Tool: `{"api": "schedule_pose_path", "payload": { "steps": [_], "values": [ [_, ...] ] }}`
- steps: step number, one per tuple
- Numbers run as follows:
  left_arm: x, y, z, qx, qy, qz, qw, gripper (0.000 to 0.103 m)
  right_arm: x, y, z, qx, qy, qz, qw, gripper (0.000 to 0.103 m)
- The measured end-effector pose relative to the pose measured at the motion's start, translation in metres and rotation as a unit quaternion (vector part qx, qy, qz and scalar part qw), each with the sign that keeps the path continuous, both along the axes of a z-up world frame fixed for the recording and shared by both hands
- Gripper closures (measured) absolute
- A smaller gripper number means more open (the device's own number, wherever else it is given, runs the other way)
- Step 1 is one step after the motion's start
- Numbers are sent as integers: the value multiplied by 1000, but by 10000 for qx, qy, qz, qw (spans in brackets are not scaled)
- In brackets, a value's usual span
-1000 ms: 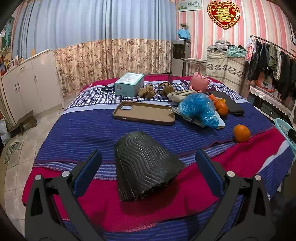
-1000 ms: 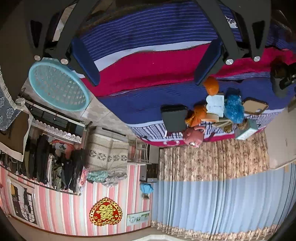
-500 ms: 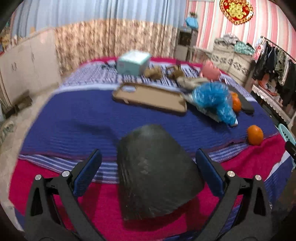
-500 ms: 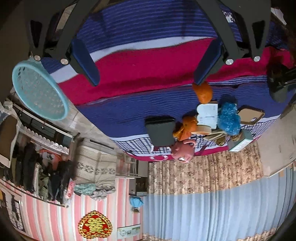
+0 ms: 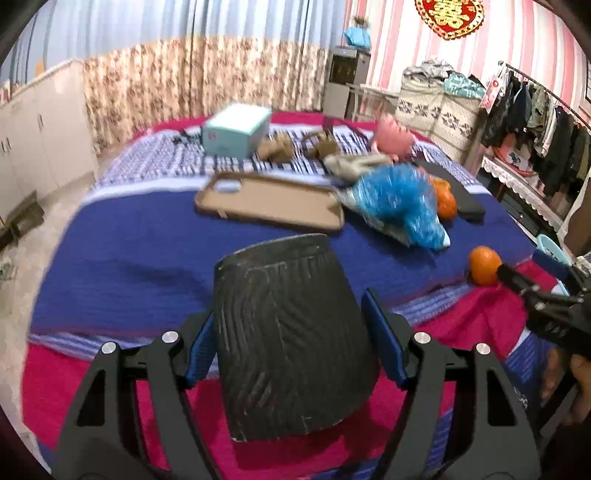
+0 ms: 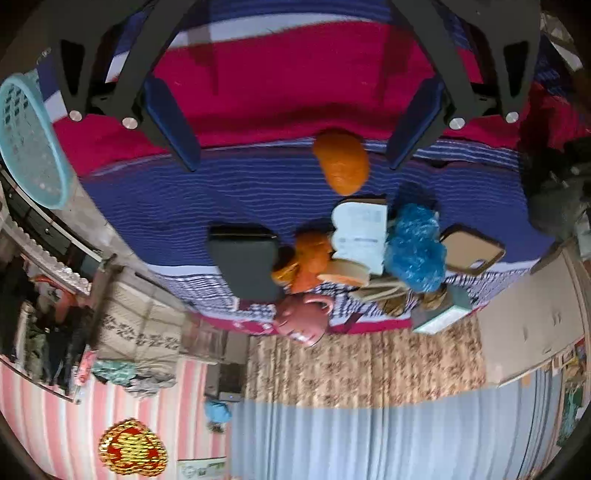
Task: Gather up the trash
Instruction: 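Carry the black object and tangerine over the light-blue basket with both tools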
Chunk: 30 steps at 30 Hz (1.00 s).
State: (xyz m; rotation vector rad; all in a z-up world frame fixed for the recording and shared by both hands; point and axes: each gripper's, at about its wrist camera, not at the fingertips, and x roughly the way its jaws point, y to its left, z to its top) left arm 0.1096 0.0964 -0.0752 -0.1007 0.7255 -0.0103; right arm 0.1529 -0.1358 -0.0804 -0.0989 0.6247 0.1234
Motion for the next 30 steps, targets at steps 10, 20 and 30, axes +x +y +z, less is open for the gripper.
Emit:
{"api": "schedule_pose_path", "payload": {
  "steps": [10, 20, 30],
  "values": [
    [12, 0, 38, 388, -557, 206, 9975, 33, 16, 12, -14, 320, 394, 511, 9974, 72],
    [34, -54, 74, 270, -1048, -92, 9941, 33, -5, -92, 53, 415, -577, -298, 9970, 72],
    [57, -157, 101, 296, -1434, -834, 9857, 33, -6, -242, 80, 29, -853, -1697, 9818, 72]
  ]
}}
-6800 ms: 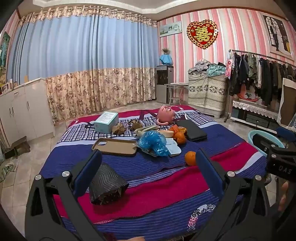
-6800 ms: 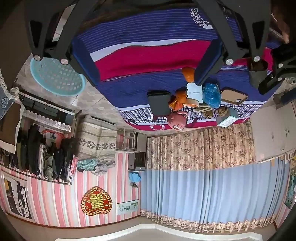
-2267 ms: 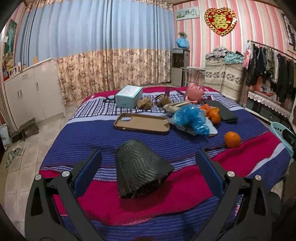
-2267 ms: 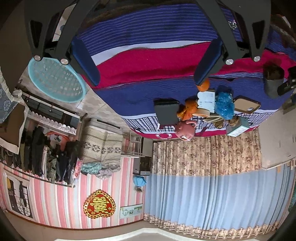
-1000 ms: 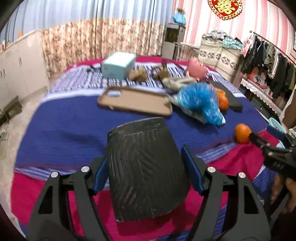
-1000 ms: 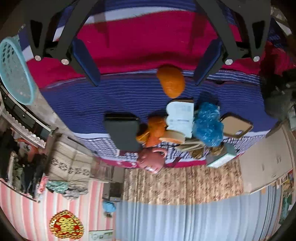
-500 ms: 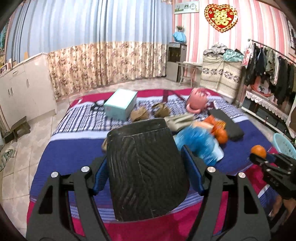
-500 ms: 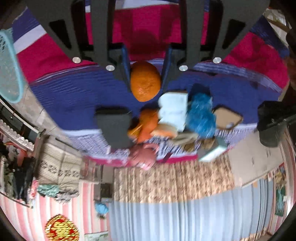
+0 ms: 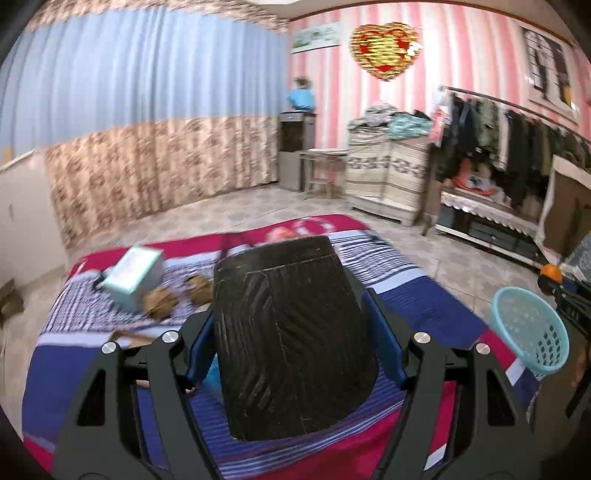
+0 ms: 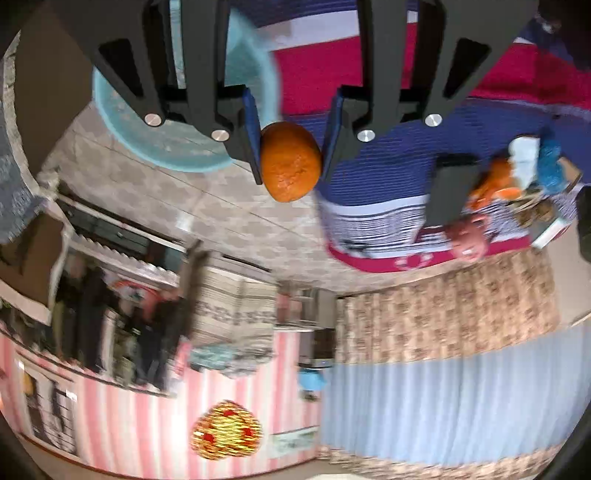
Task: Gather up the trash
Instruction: 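Carry the black object and tangerine over the light-blue basket with both tools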
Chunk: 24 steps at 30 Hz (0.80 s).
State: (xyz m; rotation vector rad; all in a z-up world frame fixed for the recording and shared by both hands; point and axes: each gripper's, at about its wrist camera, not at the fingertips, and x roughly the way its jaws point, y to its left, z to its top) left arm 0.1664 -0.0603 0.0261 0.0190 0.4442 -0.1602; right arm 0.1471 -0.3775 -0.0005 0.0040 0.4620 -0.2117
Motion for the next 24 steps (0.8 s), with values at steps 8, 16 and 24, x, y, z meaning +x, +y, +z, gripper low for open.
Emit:
{"api": "schedule_pose_path", "payload": {
  "steps": [8, 16, 24],
  "values": [
    [8, -101, -2, -37, -63, -795, 9968, 33, -8, -84, -27, 420, 40, -811, 9958, 72],
    [17, -226, -29, 127, 44, -1679, 9857, 33, -24, -130, -45, 655, 149, -1271, 9896, 72],
    [25, -320, -61, 363, 299, -2358, 9707, 65, -39, -165, -58, 920, 141, -1663, 9817, 73]
  ]
}}
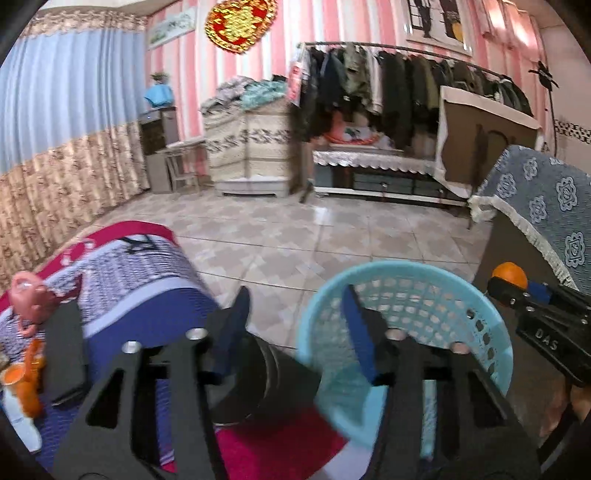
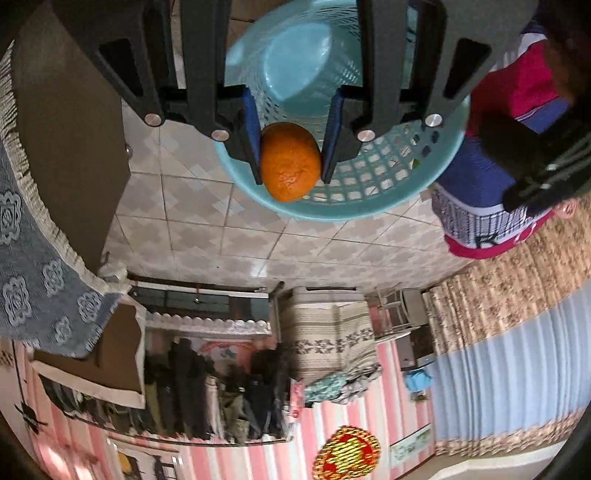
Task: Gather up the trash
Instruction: 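Carry the black object and tangerine over the light-blue basket with both tools, then open the left tool to drop the black object into the basket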
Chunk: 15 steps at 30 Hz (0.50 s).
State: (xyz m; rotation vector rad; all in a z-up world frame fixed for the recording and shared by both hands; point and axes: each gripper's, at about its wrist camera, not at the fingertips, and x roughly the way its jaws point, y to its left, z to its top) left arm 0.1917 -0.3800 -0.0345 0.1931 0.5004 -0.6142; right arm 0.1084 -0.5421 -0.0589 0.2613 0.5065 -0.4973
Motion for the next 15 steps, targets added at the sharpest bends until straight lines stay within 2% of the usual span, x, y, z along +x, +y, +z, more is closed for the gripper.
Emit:
{"api": "schedule_pose_path", "payload": {
  "steps": [2, 4, 7, 11, 14, 15],
  "values": [
    [8, -17, -9, 100, 162, -103, 9998, 70, -5, -11, -6, 176, -36, -117, 9998, 73],
    [18, -23, -13, 139, 331, -58, 9993, 70, -8, -22, -13, 359, -29, -220, 9991, 73],
    [24, -6, -7, -222, 519, 4, 9984, 70, -13, -30, -18, 482, -43, -327, 9983, 73],
    [32, 9, -12, -194, 617, 226, 9976, 61, -12, -36, -22, 704, -114, -378, 9967, 72],
    [27, 10, -17, 87, 370, 361, 9986, 61, -12, -33, -22, 714, -129, -329, 9968, 72],
    [23, 9, -16, 172, 308, 353, 9988, 55, -11, -30, -21, 682, -132, -292, 9972, 72]
  ]
}}
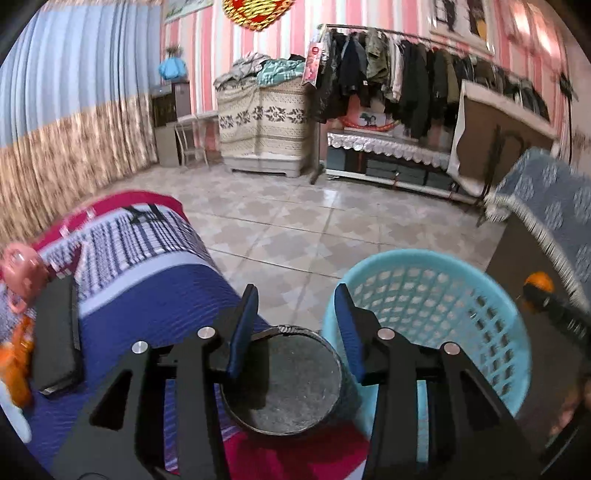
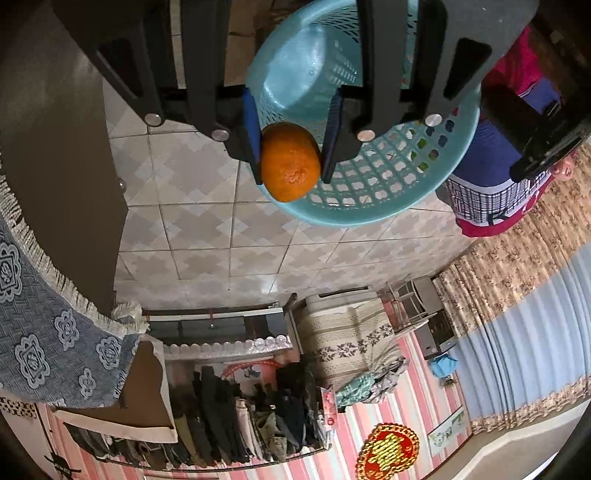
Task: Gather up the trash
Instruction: 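Open the left tool to drop the black object into the basket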
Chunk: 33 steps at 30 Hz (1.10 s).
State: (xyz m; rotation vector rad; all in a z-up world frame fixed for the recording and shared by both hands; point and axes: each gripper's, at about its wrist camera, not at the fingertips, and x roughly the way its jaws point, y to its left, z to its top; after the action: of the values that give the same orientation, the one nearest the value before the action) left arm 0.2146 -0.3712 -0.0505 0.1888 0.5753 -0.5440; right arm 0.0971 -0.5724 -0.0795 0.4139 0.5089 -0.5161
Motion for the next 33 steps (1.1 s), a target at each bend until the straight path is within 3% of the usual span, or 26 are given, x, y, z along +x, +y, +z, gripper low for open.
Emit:
{"api": "schedule_pose_path", "payload": {
  "steps": [1, 2, 3, 6, 10, 12, 14, 18, 21, 28, 33],
  "values": [
    [-6, -1, 1, 134, -107, -26, 9998, 50, 0, 1, 1, -32, 3, 26, 10000, 72],
    [-10, -1, 1, 230, -197, -9, 9995, 34, 0, 2, 1, -62, 12, 48, 10000, 72],
    [-13, -1, 2, 299, -234, -5, 9993, 28, 0, 2, 1, -54, 13, 51, 10000, 72],
    [-17, 2, 1, 426, -74, -190, 9989, 28, -1, 3, 1, 39, -10, 33, 10000, 72],
    [-13, 21, 13, -8, 56, -68, 10000, 26, -1, 4, 4, 25, -47, 63, 10000, 72],
    [-13, 30, 16, -98, -18, 102, 9999, 14, 0, 6, 5, 19, -59, 96, 9999, 72],
    [-10, 38, 14, -129, -31, 244, 9996, 9, 1, 9, 5, 5, -53, 130, 9999, 72],
    [-2, 41, 3, -247, 338, 174, 9990, 8, 3, 12, 8, -31, -54, 185, 9998, 72],
    [-5, 35, 1, -351, 297, 101, 9989, 6, 6, 15, 8, -101, -5, 251, 9996, 72],
    [-13, 30, 4, -95, 63, 135, 9998, 6, 14, 23, 8, -241, 100, 504, 9984, 72],
    [-11, 42, 11, -422, 187, 137, 9988, 7, 22, 32, 6, -340, 219, 777, 9962, 72]
  ]
}}
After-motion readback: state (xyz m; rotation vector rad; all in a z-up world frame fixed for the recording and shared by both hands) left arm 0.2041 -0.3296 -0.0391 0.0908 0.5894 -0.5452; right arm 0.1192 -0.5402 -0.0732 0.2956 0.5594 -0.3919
